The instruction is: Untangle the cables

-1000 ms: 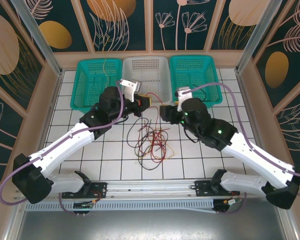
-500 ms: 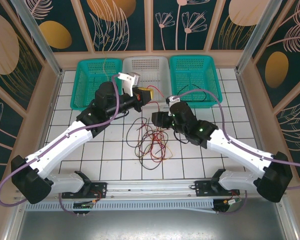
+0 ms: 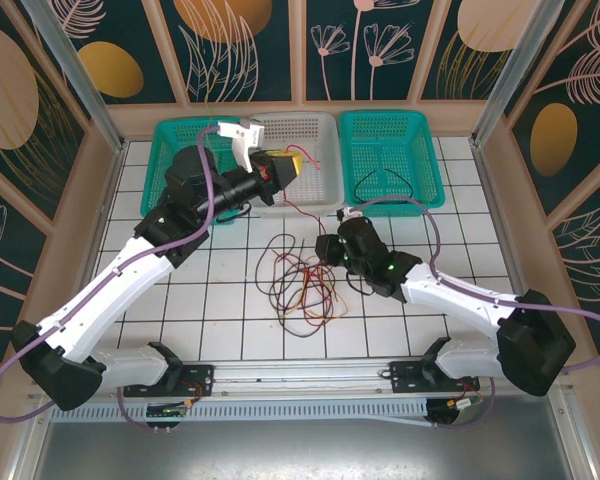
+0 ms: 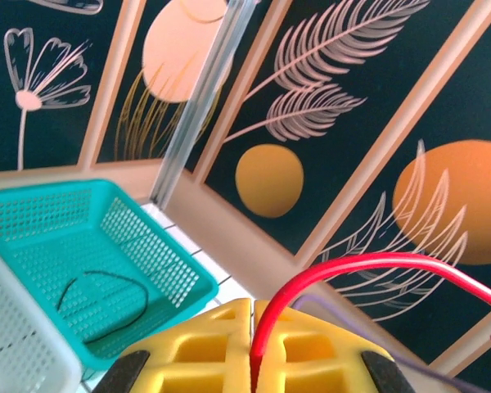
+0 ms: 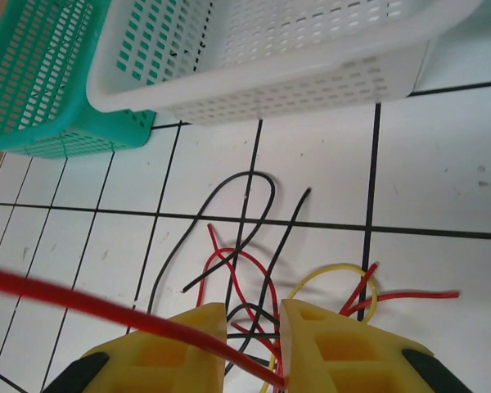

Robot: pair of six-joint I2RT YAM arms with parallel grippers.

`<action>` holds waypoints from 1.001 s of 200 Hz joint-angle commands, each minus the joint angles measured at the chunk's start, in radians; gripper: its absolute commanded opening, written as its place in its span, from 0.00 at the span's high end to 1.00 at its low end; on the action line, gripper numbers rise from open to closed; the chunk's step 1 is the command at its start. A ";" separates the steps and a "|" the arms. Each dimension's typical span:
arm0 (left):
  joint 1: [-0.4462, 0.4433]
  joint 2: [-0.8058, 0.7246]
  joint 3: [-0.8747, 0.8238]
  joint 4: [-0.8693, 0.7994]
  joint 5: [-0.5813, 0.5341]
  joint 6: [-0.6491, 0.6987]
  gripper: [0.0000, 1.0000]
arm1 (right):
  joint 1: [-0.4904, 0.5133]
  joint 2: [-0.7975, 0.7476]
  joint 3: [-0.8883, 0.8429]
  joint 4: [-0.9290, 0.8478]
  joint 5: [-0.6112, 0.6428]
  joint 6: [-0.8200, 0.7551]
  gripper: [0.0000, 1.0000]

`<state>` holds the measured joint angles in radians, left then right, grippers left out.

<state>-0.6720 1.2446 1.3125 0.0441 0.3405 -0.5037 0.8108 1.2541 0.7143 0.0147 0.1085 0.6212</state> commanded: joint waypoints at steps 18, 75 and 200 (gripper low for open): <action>0.010 -0.034 0.140 0.012 -0.001 -0.041 1.00 | -0.043 0.026 -0.082 0.043 -0.019 0.074 0.78; 0.011 -0.065 0.255 0.005 -0.008 -0.098 1.00 | -0.062 0.068 -0.114 0.092 -0.067 0.099 0.42; 0.011 -0.090 0.255 -0.085 -0.336 -0.143 1.00 | -0.053 -0.381 -0.162 0.047 -0.063 0.081 0.23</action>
<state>-0.6655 1.1755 1.5917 -0.0761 0.0479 -0.6094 0.7525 0.9112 0.5377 0.0971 0.0330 0.7090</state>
